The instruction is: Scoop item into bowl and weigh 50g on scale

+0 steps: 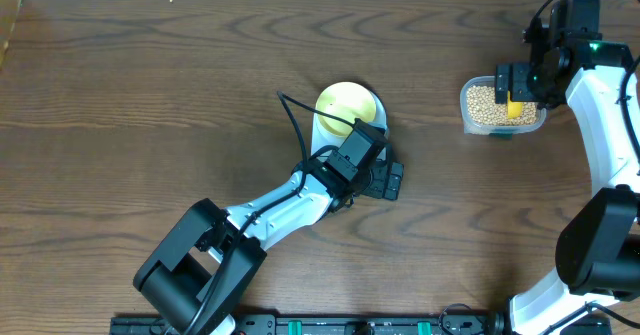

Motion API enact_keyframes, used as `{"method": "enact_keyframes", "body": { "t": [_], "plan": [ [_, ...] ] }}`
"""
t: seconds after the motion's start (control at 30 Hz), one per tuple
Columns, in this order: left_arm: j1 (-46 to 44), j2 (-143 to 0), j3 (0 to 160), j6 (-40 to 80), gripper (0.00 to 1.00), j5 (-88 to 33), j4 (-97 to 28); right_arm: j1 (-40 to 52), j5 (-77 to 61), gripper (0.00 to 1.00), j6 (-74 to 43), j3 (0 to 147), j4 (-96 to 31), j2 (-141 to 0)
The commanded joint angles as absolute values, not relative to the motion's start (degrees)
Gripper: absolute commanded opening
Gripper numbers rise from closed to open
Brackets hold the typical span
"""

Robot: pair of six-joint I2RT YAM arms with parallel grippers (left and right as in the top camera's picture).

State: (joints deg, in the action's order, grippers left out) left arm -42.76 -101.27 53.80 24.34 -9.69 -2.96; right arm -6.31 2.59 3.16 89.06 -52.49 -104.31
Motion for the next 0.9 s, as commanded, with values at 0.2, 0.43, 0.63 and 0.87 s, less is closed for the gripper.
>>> {"method": "enact_keyframes", "body": {
  "t": [0.2, 0.43, 0.63, 0.87],
  "plan": [
    [-41.9, -104.8, 53.8, 28.5, 0.98, -8.3, -9.6, -7.0, 3.0, 0.99, 2.8, 88.9, -52.5, -104.5],
    [-41.8, -104.8, 53.8, 28.2, 0.98, -9.9, -9.8, -7.0, 3.0, 0.99, 2.8, 88.9, -52.5, -104.5],
    [-41.6, -105.8, 53.8, 27.7, 0.98, -10.0, -9.0, -7.0, 3.0, 0.99, 2.8, 88.9, -52.5, -104.5],
    [-40.8, -106.5, 53.8, 29.1, 0.98, -9.1, -9.0, -7.0, 3.0, 0.99, 2.8, 88.9, -52.5, -104.5]
  ]
}}
